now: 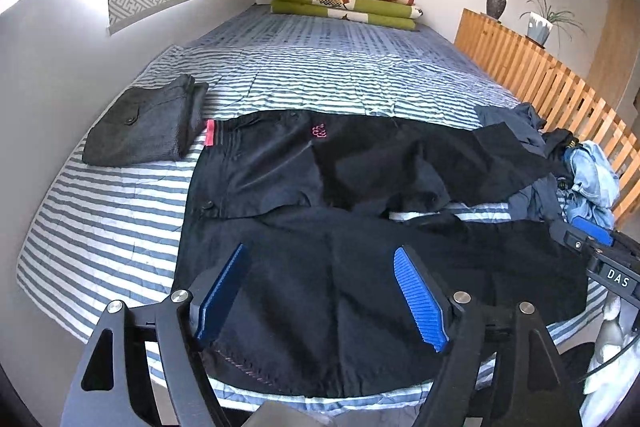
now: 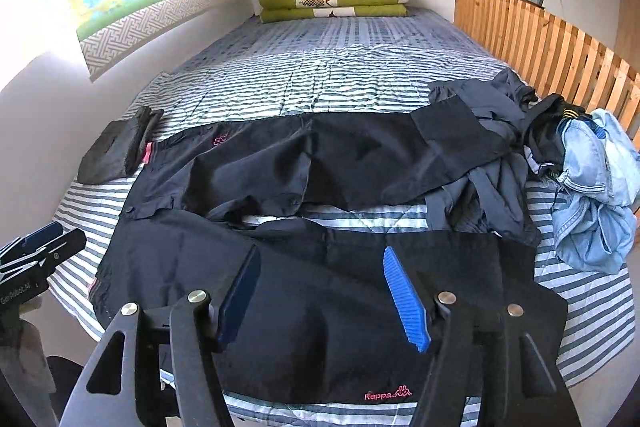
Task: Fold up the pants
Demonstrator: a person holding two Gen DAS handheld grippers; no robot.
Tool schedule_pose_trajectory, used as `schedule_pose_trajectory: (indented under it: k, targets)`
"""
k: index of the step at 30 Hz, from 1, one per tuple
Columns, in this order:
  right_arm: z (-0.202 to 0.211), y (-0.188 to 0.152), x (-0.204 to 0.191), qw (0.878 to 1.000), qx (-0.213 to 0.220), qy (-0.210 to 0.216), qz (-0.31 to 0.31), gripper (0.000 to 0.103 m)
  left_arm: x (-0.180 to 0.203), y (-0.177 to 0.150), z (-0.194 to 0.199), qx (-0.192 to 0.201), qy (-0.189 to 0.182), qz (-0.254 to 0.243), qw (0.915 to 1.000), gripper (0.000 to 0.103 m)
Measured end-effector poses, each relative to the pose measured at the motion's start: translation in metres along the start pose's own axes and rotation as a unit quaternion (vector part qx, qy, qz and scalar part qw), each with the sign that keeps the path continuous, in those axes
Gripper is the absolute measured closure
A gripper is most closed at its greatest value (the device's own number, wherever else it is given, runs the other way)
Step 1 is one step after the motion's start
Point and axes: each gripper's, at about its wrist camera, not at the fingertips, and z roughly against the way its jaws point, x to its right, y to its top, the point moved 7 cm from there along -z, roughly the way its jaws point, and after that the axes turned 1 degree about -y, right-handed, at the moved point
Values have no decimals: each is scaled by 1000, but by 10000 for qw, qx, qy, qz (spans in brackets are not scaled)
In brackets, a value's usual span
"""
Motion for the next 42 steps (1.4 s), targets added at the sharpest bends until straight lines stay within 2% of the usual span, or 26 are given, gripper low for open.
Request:
schedule_pose_trajectory:
  k: [4, 7, 10, 14, 17, 22, 24, 27, 29, 31, 32, 33, 35, 36, 37, 38, 39, 40, 41, 42]
  targets:
    - [2, -7, -2, 9999, -19, -23, 110, 42, -3, -8, 2, -42, 30, -34, 10000, 21]
    - [4, -19, 11, 9997, -143, -85, 195, 40, -19, -22, 0, -193, 112, -79, 9997, 19]
    - [5, -37, 51, 9981, -203, -540, 200, 39, -51, -48, -10, -521, 409, -79, 9978, 19]
    - [-1, -65, 131, 9921, -542, -1099, -257, 39, -95, -89, -25, -1140, 510, 72, 9921, 19]
    - [-5, -87, 190, 9833, -775, -1537, -584, 39, -127, -110, -27, -1375, 498, 378, 9885, 19]
    - [-21, -119, 249, 9739, -1281, -1247, -1396, 39, -143, -124, -40, -1677, 236, 594, 9838, 19]
    - [-31, -130, 259, 9701, -1484, -939, -1675, 39, -144, -128, -52, -1880, 114, 750, 9792, 18]
    - [-39, -138, 267, 9641, -1546, -632, -2066, 39, -148, -133, -68, -1970, 50, 1081, 9744, 18]
    - [-39, -140, 272, 9591, -1475, -399, -2384, 38, -144, -135, -78, -2006, -198, 1359, 9700, 18]
    - [-38, -137, 271, 9561, -1456, -92, -2541, 38, -137, -134, -83, -1994, -381, 1436, 9686, 20]
    - [-36, -136, 269, 9526, -1446, 112, -2676, 38, -133, -133, -84, -1978, -353, 1383, 9698, 20]
    - [-35, -136, 270, 9497, -1428, 230, -2777, 38, -130, -132, -86, -1940, -297, 1320, 9716, 24]
    - [-38, -137, 271, 9403, -1474, 399, -3041, 38, -130, -131, -88, -1874, -137, 1316, 9733, 41]
    - [-39, -138, 271, 9373, -1508, 419, -3114, 38, -133, -129, -87, -1803, -67, 1372, 9740, 59]
    - [-40, -137, 270, 9386, -1505, 371, -3082, 38, -135, -128, -87, -1787, -132, 1453, 9730, 71]
    - [-40, -135, 266, 9458, -1514, 248, -2863, 41, -135, -127, -86, -1768, -238, 1555, 9716, 75]
    - [-41, -134, 261, 9521, -1548, 108, -2635, 50, -135, -127, -85, -1752, -252, 1557, 9718, 76]
    - [-43, -134, 250, 9598, -1660, 15, -2264, 75, -134, -126, -83, -1734, -225, 1477, 9734, 78]
    - [-43, -133, 242, 9626, -1708, 35, -2102, 90, -132, -125, -80, -1672, -191, 1414, 9755, 79]
    - [-43, -131, 235, 9651, -1718, 37, -1974, 96, -131, -122, -79, -1626, -196, 1418, 9763, 80]
